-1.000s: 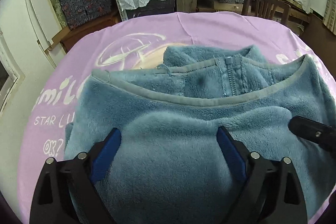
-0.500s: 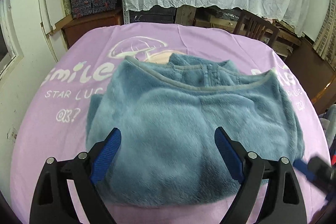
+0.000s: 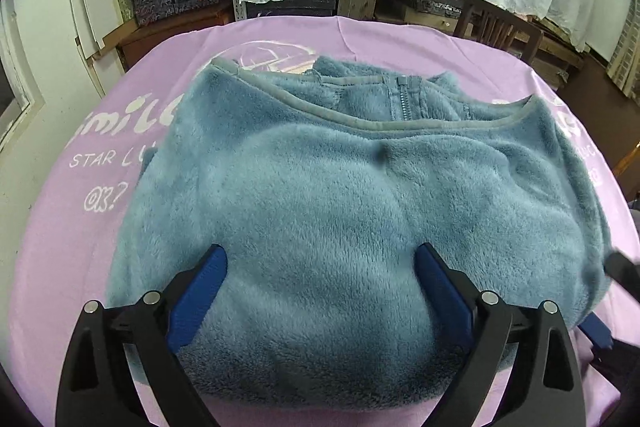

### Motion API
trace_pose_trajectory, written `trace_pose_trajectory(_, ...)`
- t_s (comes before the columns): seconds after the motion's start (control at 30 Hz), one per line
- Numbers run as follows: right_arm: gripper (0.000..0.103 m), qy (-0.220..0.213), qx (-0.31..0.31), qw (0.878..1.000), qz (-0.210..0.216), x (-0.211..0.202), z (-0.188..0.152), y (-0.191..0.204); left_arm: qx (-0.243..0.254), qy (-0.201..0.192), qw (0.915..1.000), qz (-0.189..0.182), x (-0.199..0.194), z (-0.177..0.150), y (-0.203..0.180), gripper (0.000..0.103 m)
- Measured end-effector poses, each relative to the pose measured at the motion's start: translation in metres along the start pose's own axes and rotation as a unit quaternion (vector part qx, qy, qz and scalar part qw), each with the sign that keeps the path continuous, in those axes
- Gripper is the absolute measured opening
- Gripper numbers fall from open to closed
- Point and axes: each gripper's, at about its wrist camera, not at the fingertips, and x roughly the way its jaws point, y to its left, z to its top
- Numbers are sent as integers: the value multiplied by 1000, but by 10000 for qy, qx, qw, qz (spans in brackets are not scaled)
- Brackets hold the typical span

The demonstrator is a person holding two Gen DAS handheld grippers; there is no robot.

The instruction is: Fold large clothes

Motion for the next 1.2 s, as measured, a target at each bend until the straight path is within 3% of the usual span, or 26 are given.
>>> trace_pose_trajectory(0.13, 80, -229, -222, 9995, 51, 13, 5, 7, -133, -185, 9996, -154, -13, 4, 7, 93)
trace_pose_trajectory(0.23, 69, -400, -525, 9978, -59, 14, 7, 7, -255, -357, 9988, -223, -19, 9, 18, 93)
trace_pose_trajectory(0.37, 63, -421, -586, 9974, -75, 16, 10, 6, -172, -54, 9998, 66, 5, 7, 17, 94)
trace_pose_trajectory(0.43, 58, -460, -631, 9969, -114, 17, 11, 5, 126, -144, 9991, 374, 8, 4, 6, 96)
trace_pose_trajectory(0.6, 59, -495, -825, 9951, -219, 18, 5, 7, 36, -101, 9995, 289, 8, 5, 12, 96)
trace_pose_trajectory(0.8, 59, -541, -1118, 9914, -399, 22, 1, 14, 158, -194, 9987, 437, 6, 3, 7, 96)
trace_pose_trajectory(0.97, 52, -587, -1111, 9911, -444, 21, 2, 11, 166, -197, 9987, 449, 6, 2, 6, 96)
trace_pose_trajectory(1.2, 51, -581, -896, 9939, -271, 21, 6, 5, 129, -172, 9989, 420, 4, 2, 5, 94)
